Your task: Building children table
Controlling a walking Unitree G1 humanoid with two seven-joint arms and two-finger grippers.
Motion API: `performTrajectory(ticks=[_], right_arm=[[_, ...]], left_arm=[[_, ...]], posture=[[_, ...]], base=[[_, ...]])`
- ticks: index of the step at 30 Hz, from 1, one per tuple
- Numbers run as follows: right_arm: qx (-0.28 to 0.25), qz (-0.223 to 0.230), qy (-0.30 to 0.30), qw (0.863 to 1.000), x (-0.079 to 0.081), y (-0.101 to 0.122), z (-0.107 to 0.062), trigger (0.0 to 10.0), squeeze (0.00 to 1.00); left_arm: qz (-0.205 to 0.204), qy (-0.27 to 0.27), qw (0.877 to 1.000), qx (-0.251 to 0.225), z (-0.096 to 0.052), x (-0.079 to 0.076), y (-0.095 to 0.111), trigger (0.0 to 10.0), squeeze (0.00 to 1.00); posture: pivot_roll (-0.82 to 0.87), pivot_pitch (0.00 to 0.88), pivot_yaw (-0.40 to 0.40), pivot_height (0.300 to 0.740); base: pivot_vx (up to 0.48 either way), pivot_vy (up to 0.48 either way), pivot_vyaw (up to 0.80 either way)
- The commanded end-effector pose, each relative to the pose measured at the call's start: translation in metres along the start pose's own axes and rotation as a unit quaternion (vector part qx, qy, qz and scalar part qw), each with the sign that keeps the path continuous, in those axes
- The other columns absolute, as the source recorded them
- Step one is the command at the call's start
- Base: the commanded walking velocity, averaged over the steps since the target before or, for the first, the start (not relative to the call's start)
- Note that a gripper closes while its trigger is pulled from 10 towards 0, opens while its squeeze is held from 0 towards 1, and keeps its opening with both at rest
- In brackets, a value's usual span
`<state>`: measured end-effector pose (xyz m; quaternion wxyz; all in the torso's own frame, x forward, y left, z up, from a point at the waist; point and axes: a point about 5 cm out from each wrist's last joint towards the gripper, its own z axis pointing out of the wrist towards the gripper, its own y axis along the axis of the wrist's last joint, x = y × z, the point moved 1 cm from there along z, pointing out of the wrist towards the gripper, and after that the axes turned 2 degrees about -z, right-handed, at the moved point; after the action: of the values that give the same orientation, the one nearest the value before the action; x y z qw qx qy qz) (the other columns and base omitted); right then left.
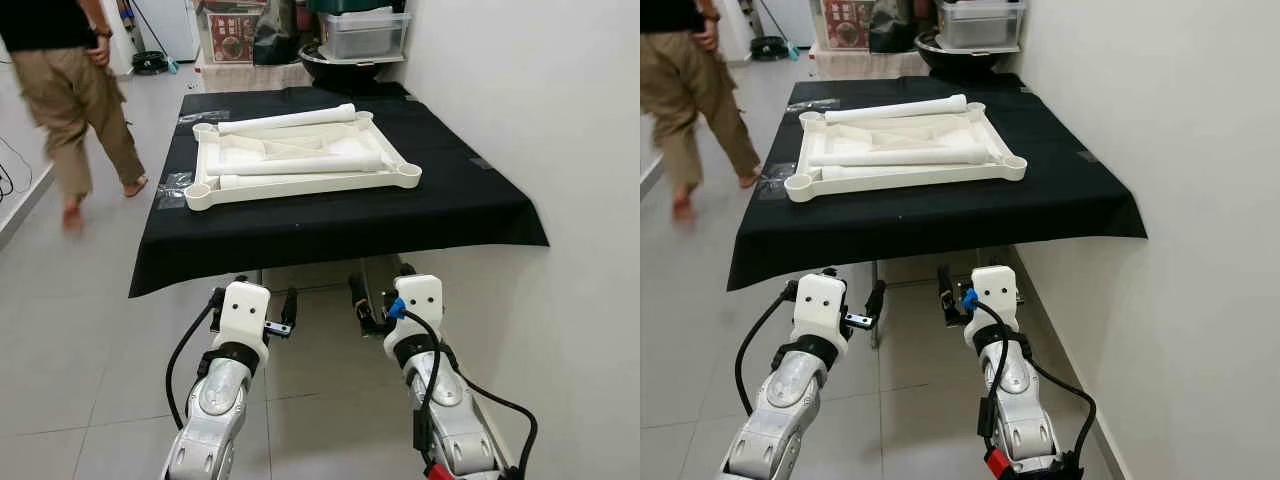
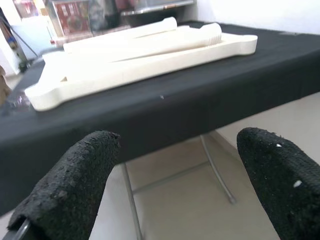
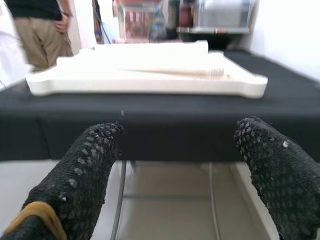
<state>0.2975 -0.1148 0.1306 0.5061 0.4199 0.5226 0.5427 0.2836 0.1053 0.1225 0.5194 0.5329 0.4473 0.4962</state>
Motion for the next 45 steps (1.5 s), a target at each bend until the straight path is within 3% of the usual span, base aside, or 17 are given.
performTrajectory(ticks=[1, 4, 16, 26, 30, 45], right_arm=[[-0.048, -0.004, 0.003, 0.999, -0.001, 0.022, 0.007, 10.0, 0.0], [-0.066, -0.008, -0.004, 0.998, -0.005, 0.033, 0.012, 10.0, 0.0], [-0.056, -0.006, 0.0, 0.998, 0.001, 0.027, 0.01, 10.0, 0.0], [-0.054, -0.014, 0.002, 0.998, 0.003, 0.026, 0.009, 10.0, 0.0], [-0.056, -0.008, 0.001, 0.998, 0.003, 0.027, 0.011, 10.0, 0.0], [-0.054, -0.004, -0.023, 0.998, -0.009, 0.028, 0.015, 10.0, 0.0]], left_arm=[[0.016, 0.005, 0.999, -0.033, 0.002, 0.002, 0.014, 10.0, 0.0], [0.025, 0.011, 0.998, -0.058, 0.006, 0.005, 0.026, 10.0, 0.0], [0.031, 0.026, 0.998, -0.056, 0.007, 0.013, 0.025, 10.0, 0.0], [0.042, 0.029, 0.997, -0.054, 0.008, 0.015, 0.025, 10.0, 0.0], [0.043, 0.03, 0.997, -0.053, 0.008, 0.016, 0.025, 10.0, 0.0], [0.046, 0.025, 0.997, -0.057, 0.01, 0.015, 0.026, 10.0, 0.0]], posture=[[0.02, 0.0, -0.039, 0.74], [0.02, 0.0, -0.045, 0.74], [0.02, 0.0, -0.034, 0.74], [0.03, 0.0, -0.041, 0.74], [0.03, 0.0, -0.039, 0.74], [0.03, 0.0, -0.037, 0.74]], base=[[0.0, 0.0, 0.0], [0.0, 0.0, 0.0], [0.0, 0.0, 0.0], [0.254, 0.0, 0.0], [0.281, 0.0, 0.8], [0.334, 0.0, 0.0]])
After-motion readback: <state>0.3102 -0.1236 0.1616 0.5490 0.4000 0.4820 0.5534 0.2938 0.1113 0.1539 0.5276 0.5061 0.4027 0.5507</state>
